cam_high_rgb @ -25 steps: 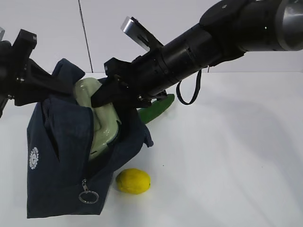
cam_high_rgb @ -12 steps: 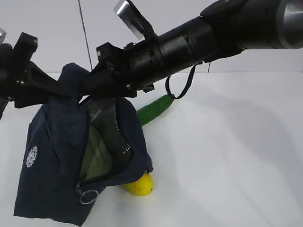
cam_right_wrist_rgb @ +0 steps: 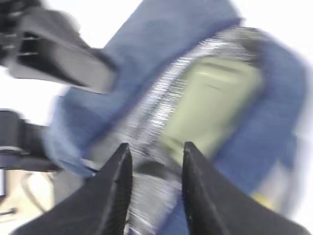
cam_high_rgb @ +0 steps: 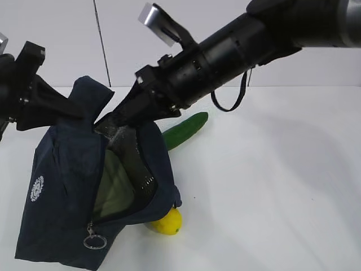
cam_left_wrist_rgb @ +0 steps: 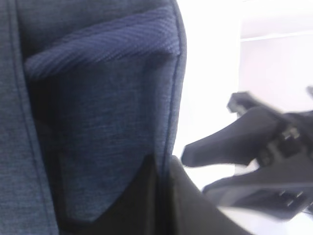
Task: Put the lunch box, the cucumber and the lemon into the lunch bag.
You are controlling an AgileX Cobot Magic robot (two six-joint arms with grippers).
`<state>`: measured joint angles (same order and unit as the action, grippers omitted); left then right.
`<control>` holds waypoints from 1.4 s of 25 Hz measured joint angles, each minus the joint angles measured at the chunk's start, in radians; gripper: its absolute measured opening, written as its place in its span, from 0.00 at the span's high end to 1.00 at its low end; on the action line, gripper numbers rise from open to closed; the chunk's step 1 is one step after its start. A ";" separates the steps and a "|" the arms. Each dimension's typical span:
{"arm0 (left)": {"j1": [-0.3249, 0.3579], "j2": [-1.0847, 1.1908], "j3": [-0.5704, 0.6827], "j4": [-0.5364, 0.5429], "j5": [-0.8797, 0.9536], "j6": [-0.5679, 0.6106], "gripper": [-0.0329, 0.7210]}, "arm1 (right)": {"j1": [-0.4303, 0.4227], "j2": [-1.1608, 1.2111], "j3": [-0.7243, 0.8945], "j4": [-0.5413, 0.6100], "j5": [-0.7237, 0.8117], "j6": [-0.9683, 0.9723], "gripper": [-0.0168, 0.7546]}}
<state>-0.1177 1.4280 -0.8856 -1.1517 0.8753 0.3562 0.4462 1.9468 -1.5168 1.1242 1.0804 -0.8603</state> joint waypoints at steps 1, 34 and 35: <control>0.000 0.000 0.000 0.000 0.000 0.002 0.97 | -0.017 0.000 -0.016 -0.016 0.024 0.005 0.62; 0.000 0.000 0.000 -0.009 0.002 0.075 0.96 | -0.130 -0.001 -0.122 -0.673 -0.010 0.063 0.34; 0.000 0.000 0.000 -0.011 0.004 0.078 0.97 | -0.130 -0.001 -0.122 -0.700 -0.037 0.039 0.34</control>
<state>-0.1177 1.4280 -0.8856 -1.1625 0.8798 0.4338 0.3158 1.9462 -1.6389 0.4244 1.0431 -0.8215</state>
